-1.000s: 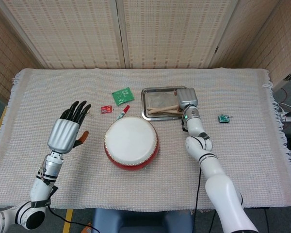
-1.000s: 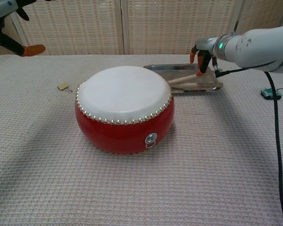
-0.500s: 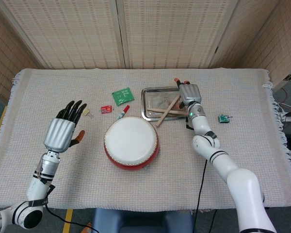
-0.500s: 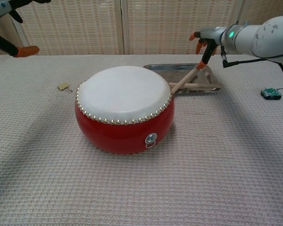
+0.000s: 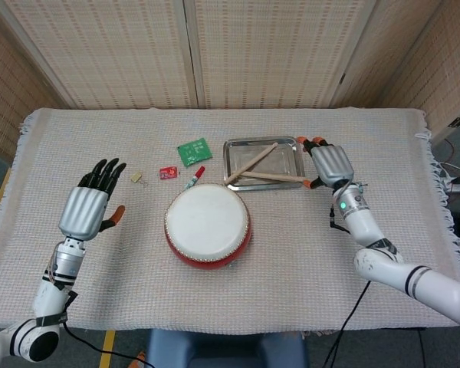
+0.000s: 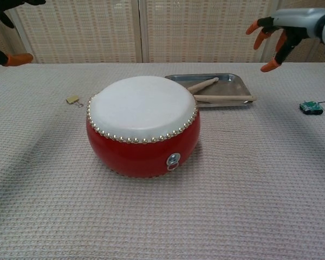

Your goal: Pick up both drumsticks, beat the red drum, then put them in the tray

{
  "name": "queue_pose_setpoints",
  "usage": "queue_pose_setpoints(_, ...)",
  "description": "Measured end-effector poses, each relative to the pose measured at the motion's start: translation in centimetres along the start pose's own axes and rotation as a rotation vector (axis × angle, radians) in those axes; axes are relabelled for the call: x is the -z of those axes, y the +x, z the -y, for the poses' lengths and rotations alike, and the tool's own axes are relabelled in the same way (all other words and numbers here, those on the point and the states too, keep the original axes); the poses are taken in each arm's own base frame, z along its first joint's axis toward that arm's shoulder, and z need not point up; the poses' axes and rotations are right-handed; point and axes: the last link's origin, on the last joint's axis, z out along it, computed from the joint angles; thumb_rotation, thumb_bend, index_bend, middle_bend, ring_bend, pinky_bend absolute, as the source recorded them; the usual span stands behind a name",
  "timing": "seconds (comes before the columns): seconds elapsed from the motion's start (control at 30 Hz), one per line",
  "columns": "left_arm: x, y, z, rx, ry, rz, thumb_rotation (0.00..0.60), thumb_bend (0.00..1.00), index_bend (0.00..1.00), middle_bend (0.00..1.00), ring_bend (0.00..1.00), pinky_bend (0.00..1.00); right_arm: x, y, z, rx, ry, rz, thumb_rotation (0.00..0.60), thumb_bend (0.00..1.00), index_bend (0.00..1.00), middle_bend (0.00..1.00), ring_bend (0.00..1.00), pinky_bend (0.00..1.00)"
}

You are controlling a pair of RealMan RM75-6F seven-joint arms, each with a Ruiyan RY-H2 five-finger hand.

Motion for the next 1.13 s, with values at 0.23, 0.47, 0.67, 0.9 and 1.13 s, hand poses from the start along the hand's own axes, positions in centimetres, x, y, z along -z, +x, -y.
queue_pose_setpoints(0.23,0.9,0.1,1.0,0.010,0.008,-0.009,0.600,0.34,0.01,0.02,0.00,0.23,7.6,1.6,-5.6,0.041,-0.079,-0.108,0.600,0.11,0.14,0.24,0.13,0.32)
queue_pose_setpoints(0.47,2.5,0.3,2.2,0.020,0.014,-0.029,0.600,0.34,0.03,0.02,0.00,0.23,14.5,0.8,-8.8,0.075,-0.048,-0.184,0.600,0.11,0.06,0.18,0.07,0.26)
queue_pose_setpoints(0.67,5.2,-0.2,3.8,0.047,0.045,0.011,0.600,0.34,0.03,0.02,0.00,0.23,21.2,-1.3,-11.1,0.039,-0.032,-0.210,0.600,0.11,0.00,0.06,0.00,0.09)
queue_pose_setpoints(0.9,9.1,-1.4,6.0,0.015,0.125,0.075,0.600,0.34,0.04,0.02,0.00,0.22,26.0,-3.3,-12.1,0.033,-0.038,-0.236,0.600,0.11,0.00,0.04,0.00,0.04)
queue_pose_setpoints(1.13,11.4,-1.7,7.3,0.002,0.196,0.077,0.600,0.34,0.05,0.03,0.00,0.21,28.1,-4.6,-12.1,0.018,-0.046,-0.269,0.600,0.11,0.00,0.04,0.00,0.04)
